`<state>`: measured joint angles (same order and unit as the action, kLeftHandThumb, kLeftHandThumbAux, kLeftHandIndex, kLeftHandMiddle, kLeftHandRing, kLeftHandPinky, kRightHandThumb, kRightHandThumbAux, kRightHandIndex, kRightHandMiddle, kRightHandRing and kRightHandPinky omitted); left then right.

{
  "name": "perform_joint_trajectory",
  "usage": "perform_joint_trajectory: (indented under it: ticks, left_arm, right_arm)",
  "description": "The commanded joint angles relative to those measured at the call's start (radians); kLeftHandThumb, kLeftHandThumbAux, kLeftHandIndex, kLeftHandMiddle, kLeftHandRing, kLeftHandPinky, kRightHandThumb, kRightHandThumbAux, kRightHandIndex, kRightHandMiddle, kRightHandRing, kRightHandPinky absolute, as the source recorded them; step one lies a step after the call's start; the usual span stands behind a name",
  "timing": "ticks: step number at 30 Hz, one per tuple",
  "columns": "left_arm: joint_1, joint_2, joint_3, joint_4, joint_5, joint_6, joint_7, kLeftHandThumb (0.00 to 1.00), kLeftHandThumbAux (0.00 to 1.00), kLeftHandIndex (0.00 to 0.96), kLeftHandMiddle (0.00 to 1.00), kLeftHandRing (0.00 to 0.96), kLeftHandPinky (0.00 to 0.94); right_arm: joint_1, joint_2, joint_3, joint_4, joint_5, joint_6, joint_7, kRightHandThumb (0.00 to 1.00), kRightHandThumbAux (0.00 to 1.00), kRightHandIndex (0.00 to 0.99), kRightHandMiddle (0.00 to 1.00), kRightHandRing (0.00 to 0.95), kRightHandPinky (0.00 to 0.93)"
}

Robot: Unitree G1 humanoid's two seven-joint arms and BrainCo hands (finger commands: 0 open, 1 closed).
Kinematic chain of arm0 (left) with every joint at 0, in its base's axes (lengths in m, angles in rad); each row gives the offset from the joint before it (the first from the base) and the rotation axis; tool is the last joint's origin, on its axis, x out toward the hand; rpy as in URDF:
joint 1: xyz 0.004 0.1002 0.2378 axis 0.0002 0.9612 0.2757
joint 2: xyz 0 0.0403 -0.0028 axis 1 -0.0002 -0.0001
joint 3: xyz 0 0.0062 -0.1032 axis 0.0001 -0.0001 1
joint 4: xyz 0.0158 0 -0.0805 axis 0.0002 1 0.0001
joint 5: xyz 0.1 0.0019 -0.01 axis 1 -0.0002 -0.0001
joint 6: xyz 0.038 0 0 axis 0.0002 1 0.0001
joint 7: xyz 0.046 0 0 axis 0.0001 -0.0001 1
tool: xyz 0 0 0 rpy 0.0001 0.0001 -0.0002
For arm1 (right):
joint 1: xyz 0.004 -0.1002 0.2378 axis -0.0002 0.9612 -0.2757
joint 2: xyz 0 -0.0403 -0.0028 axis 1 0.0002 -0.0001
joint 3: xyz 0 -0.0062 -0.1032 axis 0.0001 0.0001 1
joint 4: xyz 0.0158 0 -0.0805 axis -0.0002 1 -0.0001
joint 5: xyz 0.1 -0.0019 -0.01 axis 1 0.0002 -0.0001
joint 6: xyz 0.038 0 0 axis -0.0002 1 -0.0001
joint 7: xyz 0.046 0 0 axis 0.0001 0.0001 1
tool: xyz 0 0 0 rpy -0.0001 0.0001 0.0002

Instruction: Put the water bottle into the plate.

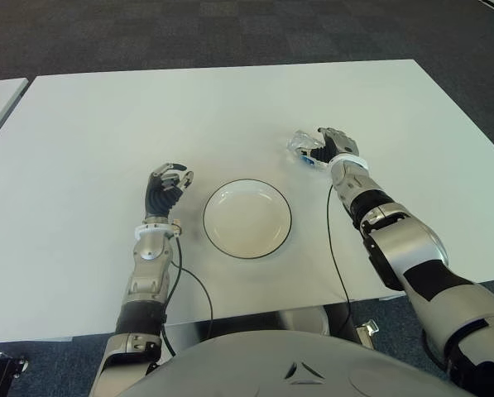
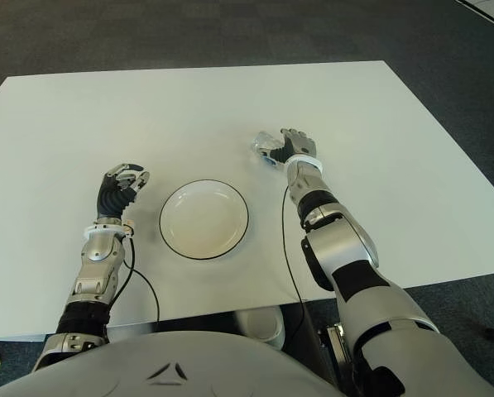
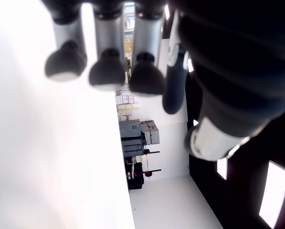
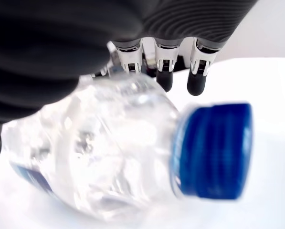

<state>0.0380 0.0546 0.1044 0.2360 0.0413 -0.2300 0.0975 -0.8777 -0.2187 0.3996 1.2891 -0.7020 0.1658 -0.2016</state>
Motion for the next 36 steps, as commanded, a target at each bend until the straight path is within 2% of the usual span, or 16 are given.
perform_joint_trajectory:
  ticks: [1,8,17,19,21,26,29,31,33,36]
  left_arm:
    - [0.024,-0.007,0.006,-0.015,-0.003,0.027,0.011,0.711,0.715,0.44,0.842,0.844,0.842]
    - [0.034,-0.015,0.011,-0.036,0.001,0.03,0.027,0.712,0.715,0.44,0.845,0.848,0.851]
    - [0.046,-0.023,0.013,-0.065,-0.007,0.03,0.033,0.714,0.715,0.44,0.844,0.849,0.849]
    - [0.05,-0.024,0.013,-0.074,-0.014,0.037,0.028,0.714,0.715,0.439,0.838,0.844,0.84]
    - [0.053,-0.026,0.014,-0.082,-0.018,0.042,0.026,0.713,0.716,0.439,0.831,0.836,0.832]
    - [0.057,-0.031,0.014,-0.097,-0.019,0.046,0.032,0.713,0.716,0.439,0.822,0.831,0.833]
    - [0.058,-0.035,0.014,-0.103,-0.016,0.048,0.037,0.713,0.715,0.439,0.821,0.832,0.838]
    - [0.061,-0.037,0.015,-0.109,-0.016,0.049,0.038,0.714,0.715,0.439,0.821,0.833,0.84]
    - [0.065,-0.038,0.015,-0.115,-0.017,0.05,0.037,0.714,0.714,0.44,0.821,0.834,0.84]
    - [0.068,-0.04,0.015,-0.123,-0.02,0.056,0.035,0.714,0.714,0.44,0.82,0.833,0.84]
  right_arm:
    - [-0.009,0.035,0.018,0.01,0.014,0.086,0.061,0.6,0.344,0.0,0.0,0.0,0.0]
    - [-0.007,0.052,0.017,0.013,0.03,0.179,0.103,0.575,0.385,0.0,0.0,0.0,0.0]
    - [0.009,0.055,0.027,0.013,0.033,0.225,0.144,0.535,0.432,0.0,0.0,0.0,0.0]
    - [0.017,0.053,0.027,0.012,0.036,0.231,0.142,0.525,0.448,0.0,0.0,0.0,0.02]
    - [0.028,0.05,0.025,0.01,0.039,0.231,0.128,0.506,0.473,0.0,0.0,0.0,0.082]
    - [0.051,0.044,0.011,0.003,0.055,0.217,0.073,0.476,0.517,0.015,0.062,0.079,0.201]
    - [0.067,0.042,-0.009,-0.007,0.07,0.199,0.006,0.48,0.528,0.105,0.14,0.156,0.277]
    - [0.076,0.043,-0.018,-0.013,0.08,0.189,-0.036,0.487,0.544,0.244,0.228,0.234,0.34]
    - [0.087,0.044,-0.036,-0.021,0.095,0.174,-0.084,0.494,0.561,0.343,0.287,0.277,0.372]
    - [0.099,0.045,-0.065,-0.027,0.123,0.147,-0.141,0.634,0.663,0.403,0.395,0.367,0.437]
